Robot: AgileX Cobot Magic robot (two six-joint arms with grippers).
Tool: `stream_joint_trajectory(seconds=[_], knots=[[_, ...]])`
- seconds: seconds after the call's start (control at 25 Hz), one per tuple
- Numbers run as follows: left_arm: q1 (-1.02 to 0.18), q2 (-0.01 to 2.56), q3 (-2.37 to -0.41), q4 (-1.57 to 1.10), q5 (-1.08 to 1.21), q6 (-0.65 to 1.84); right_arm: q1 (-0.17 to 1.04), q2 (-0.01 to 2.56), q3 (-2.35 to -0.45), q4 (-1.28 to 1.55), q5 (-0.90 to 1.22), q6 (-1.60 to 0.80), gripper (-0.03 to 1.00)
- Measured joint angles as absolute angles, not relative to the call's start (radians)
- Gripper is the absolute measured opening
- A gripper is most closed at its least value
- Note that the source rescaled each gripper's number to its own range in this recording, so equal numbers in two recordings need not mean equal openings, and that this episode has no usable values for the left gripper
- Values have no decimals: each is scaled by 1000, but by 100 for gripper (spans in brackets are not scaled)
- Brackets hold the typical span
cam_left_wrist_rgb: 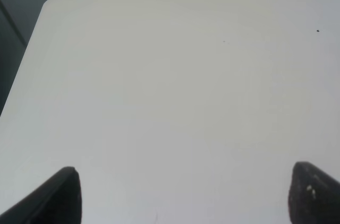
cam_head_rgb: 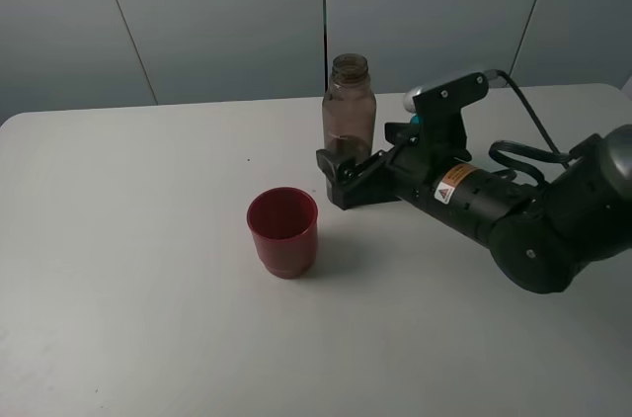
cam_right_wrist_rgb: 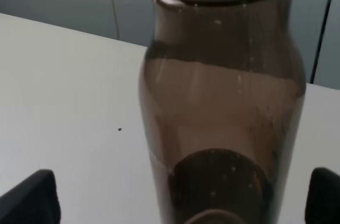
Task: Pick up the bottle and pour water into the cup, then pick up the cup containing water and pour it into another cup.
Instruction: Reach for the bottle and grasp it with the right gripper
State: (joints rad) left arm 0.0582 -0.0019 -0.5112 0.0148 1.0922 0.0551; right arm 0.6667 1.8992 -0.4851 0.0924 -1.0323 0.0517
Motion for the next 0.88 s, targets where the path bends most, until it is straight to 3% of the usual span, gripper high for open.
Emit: stream_joint_trajectory(seconds=[0.48, 0.88], knots=[[58, -2, -511, 15, 1092, 57, 660, 1980, -655, 122, -956, -16, 100], [58, -2, -511, 15, 1092, 57, 660, 1986, -690, 220, -892, -65, 100]])
